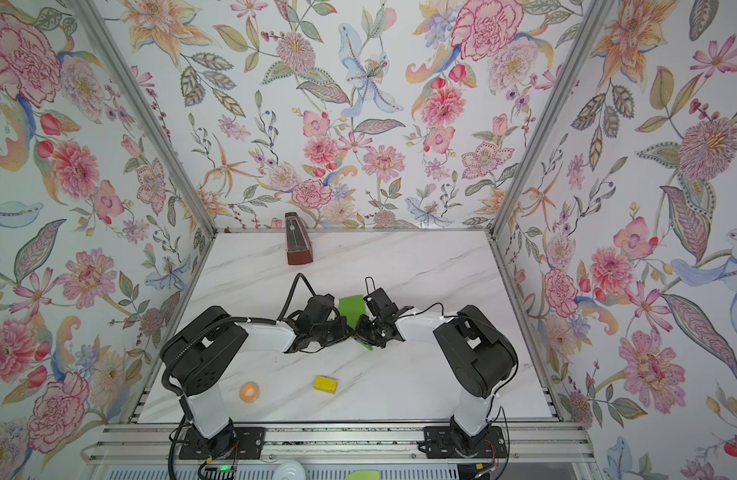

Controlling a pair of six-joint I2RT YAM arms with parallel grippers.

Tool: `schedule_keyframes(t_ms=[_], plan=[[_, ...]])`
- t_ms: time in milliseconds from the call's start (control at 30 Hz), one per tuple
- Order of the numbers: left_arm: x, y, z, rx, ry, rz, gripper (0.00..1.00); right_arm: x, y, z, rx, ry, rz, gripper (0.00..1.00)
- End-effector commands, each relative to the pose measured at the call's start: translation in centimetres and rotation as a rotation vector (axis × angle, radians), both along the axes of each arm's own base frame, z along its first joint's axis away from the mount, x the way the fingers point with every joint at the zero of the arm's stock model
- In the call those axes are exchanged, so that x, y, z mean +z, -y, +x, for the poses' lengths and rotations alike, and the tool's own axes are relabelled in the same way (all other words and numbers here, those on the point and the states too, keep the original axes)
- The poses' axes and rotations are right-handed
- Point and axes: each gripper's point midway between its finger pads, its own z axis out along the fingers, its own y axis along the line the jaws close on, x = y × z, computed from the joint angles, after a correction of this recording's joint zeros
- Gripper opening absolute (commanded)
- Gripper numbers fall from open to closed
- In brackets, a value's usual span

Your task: Fold a paper plane with a square sheet of paper (fold left side to right side)

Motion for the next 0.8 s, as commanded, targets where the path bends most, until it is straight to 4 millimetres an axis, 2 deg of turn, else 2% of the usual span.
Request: schedule_keyframes(t_ms=[0,533,633,767], plan=[[-2.2,-1.4,-1.2,0.004,-0.048,0.079,0.0,-2.0,2.3,-2.3,-0.015,-0.072,-0.068,0.0],[-2.2,-1.9,-1.3,0.007,-0.049,0.09,0.0,-5.0,9.4,-8.1,-0.101,-0.168,-0.167,0.0],[-2.1,-1.8,-1.3,0.006,-0.048,0.088,0.0,-4.4,9.5,-8.3,-0.102,-0.167,-0.16,0.0],[-2.2,-1.8,-1.3,0.007,-0.049,0.089,0.0,-2.3,8.8,-7.3,-0.096,-0.124,-0.142,0.0]])
